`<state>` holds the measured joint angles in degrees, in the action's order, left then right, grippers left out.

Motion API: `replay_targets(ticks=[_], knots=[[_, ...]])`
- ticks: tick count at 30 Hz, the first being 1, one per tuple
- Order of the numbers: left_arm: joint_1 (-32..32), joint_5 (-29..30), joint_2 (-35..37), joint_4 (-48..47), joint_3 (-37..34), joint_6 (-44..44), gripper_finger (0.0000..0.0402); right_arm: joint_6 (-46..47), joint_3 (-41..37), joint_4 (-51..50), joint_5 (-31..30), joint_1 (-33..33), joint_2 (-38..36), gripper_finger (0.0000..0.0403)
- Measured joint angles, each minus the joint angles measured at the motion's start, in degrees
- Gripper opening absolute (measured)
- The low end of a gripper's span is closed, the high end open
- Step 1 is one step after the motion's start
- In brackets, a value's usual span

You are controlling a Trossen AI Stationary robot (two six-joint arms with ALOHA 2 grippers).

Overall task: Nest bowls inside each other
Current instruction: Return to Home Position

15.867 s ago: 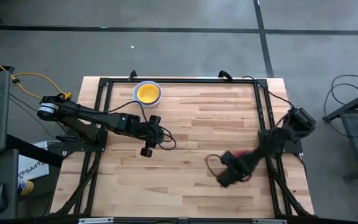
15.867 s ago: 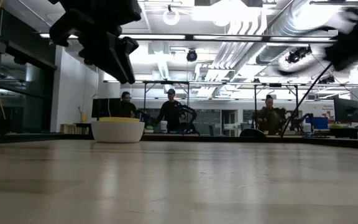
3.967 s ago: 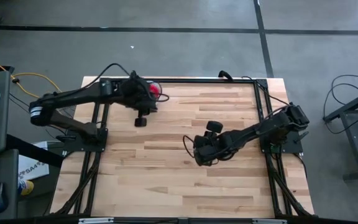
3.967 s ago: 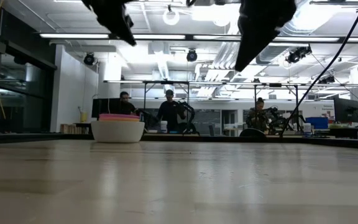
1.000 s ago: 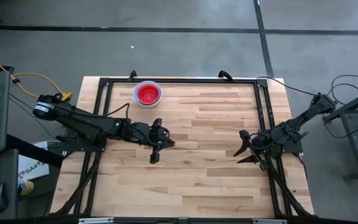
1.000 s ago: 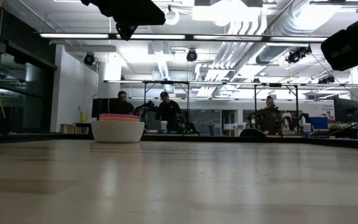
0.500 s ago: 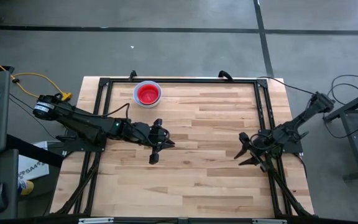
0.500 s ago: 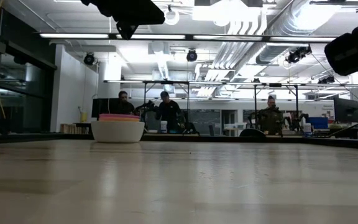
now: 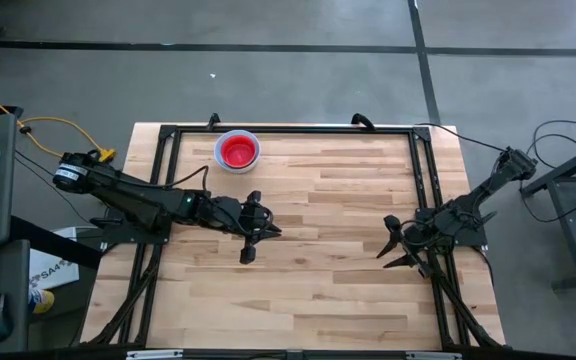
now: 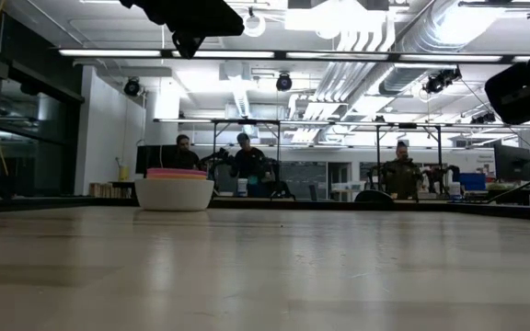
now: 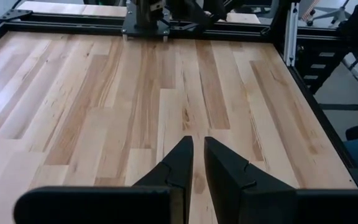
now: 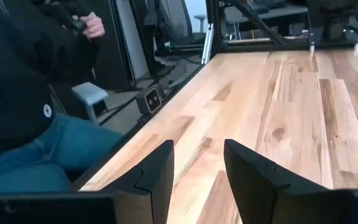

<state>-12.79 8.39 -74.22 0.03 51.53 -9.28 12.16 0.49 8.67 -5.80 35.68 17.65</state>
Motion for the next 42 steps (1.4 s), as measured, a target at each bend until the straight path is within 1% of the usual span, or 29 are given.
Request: replay_targets(ticks=[7, 23, 26, 32, 38, 40, 42], knots=[[-0.01, 0.0, 0.0, 0.0, 0.0, 0.0, 0.0042, 0.0, -0.02, -5.88, 0.02, 0.0, 0.0, 0.0135], [0.0, -0.04, 0.0, -0.15, 0.02, -0.01, 0.0042, 0.0, -0.07, -6.34, 0.15, -0.04, 0.01, 0.0135], [0.01, -1.61, 0.0, -0.15, 0.04, 0.08, 0.0042, 0.0, -0.07, -6.34, 0.13, -0.04, 0.02, 0.0135], [-0.01, -3.3, 0.0, -0.15, 0.04, 2.2, 0.0042, 0.0, -0.08, -6.34, 0.04, -0.04, 0.02, 0.0135], [-0.49, -3.2, 0.0, -1.83, 0.09, 7.2, 0.0042, 0.0, -0.09, -6.32, 0.02, -0.04, 0.02, 0.0135], [-0.94, -3.29, 0.01, -3.45, 0.09, 7.72, 0.0042, 0.0, -0.09, -6.32, 0.02, -0.04, 0.02, 0.0135], [-1.88, -2.17, 0.04, -4.06, -0.72, 7.86, 0.0042, 0.0, -0.11, -6.32, 0.0, -0.04, 0.02, 0.0135]])
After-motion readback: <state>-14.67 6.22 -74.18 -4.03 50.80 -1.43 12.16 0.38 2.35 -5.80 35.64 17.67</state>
